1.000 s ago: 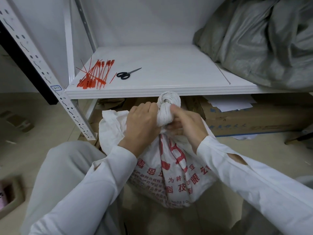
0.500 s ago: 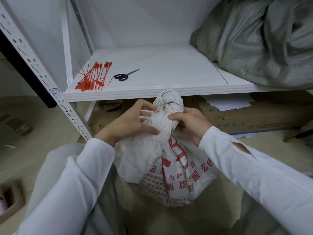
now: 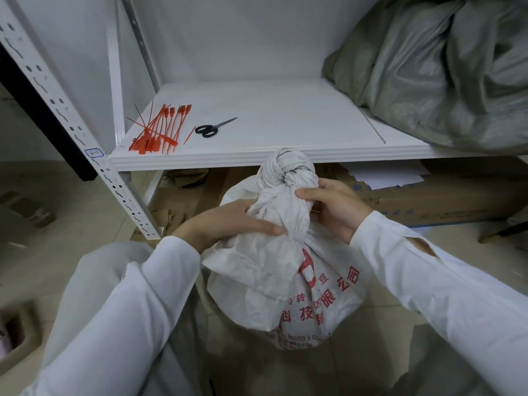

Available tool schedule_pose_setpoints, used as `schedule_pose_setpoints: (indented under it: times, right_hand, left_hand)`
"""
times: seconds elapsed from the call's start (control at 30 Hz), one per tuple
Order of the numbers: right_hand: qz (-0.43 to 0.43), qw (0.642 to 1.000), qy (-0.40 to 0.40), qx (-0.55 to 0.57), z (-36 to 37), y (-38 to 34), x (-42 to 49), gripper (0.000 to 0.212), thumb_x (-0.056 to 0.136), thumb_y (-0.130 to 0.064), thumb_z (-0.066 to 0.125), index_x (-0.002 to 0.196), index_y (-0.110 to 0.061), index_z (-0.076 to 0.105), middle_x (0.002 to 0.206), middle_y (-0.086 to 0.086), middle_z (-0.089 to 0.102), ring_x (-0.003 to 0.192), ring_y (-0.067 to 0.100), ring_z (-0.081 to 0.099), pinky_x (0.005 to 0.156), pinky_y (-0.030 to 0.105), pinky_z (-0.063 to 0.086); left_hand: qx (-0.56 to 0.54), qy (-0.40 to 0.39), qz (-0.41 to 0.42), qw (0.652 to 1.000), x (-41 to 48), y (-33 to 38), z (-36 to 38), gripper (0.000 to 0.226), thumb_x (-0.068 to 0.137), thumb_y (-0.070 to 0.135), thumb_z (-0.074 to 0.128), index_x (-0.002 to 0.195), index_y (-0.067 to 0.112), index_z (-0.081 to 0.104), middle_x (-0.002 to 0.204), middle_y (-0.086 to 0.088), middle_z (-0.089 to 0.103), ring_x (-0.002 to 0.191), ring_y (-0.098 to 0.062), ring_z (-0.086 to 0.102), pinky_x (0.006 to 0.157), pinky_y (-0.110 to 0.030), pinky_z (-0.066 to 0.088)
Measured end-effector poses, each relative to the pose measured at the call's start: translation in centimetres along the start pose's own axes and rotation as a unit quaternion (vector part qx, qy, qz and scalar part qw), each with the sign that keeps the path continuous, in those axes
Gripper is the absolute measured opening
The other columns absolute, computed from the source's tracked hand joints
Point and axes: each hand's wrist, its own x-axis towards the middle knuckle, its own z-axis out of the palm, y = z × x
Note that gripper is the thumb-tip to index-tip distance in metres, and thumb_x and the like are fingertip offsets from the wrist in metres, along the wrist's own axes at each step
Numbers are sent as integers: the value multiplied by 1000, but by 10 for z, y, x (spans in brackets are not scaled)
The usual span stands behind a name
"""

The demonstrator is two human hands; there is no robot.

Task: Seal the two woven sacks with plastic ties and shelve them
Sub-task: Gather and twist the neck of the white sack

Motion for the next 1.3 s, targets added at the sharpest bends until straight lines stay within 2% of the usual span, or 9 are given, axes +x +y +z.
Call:
schedule_pose_setpoints:
  times: [0.17,0.3,0.5,0.63,0.8,0.93,1.07,1.17,1.3]
  right_hand:
    - [15,999,32,1,2,-4,-1,7,85,-5,65,84,-11,70,77,1,72,68,13,67,59,23,53]
    - [31,998,45,32,6,-2,0,5,85,-7,66,84,-9,71,78,3,73,70,15,69,57,24,54]
    - [40,995,66,55,9,7,1,8,88,-8,66,89,0,67,88,14,72,72,18,71,65,29,59]
    - [71,986,147,-26,19,12,-5,30,85,-29,72,93,-1,70,87,16,74,69,22,72,60,30,59]
    - [37,979,167,-107,35,21,-9,71,56,-62,77,89,0,73,84,16,74,79,27,73,77,43,60]
    - [8,976,182,-121,32,29,-10,60,44,-63,81,81,-16,75,78,3,75,81,24,72,80,47,58]
    - [-19,978,176,-114,20,24,-7,46,52,-45,85,87,-18,76,83,2,76,84,21,73,84,45,57]
    - [-28,973,182,-139,15,22,-6,22,65,-18,79,86,-15,76,80,3,75,80,20,72,78,39,59]
    - [-34,966,198,-165,17,20,-1,18,65,-11,72,83,-10,75,76,8,72,72,17,66,66,31,53]
  left_hand:
    - [65,113,48,990,10,-4,17,47,64,35,88,105,22,69,98,5,73,93,-11,68,89,-36,55]
    - [200,277,125,931,13,-7,24,39,66,38,85,62,19,51,61,6,54,57,-8,50,54,-24,38]
    - [483,422,176,747,26,-19,26,26,79,47,61,78,22,53,61,9,46,61,-23,59,69,-34,40]
    - [519,439,144,719,31,-24,28,24,80,45,58,75,24,46,63,7,55,59,-20,54,76,-36,33]
    - [515,475,176,691,34,-28,45,26,68,34,72,74,17,53,61,1,58,53,-24,54,68,-37,37]
    - [472,438,242,726,33,-27,66,36,71,42,62,89,11,59,76,-2,61,70,-22,58,75,-38,44]
    - [323,313,284,847,22,-26,59,42,76,53,55,96,16,54,87,3,56,82,-14,51,75,-31,42]
    - [223,233,278,905,14,-22,45,37,83,53,49,91,18,60,84,5,60,82,-12,53,76,-29,42]
    - [139,297,241,914,16,-17,37,26,86,37,65,79,12,68,76,3,66,76,-3,59,67,-14,41]
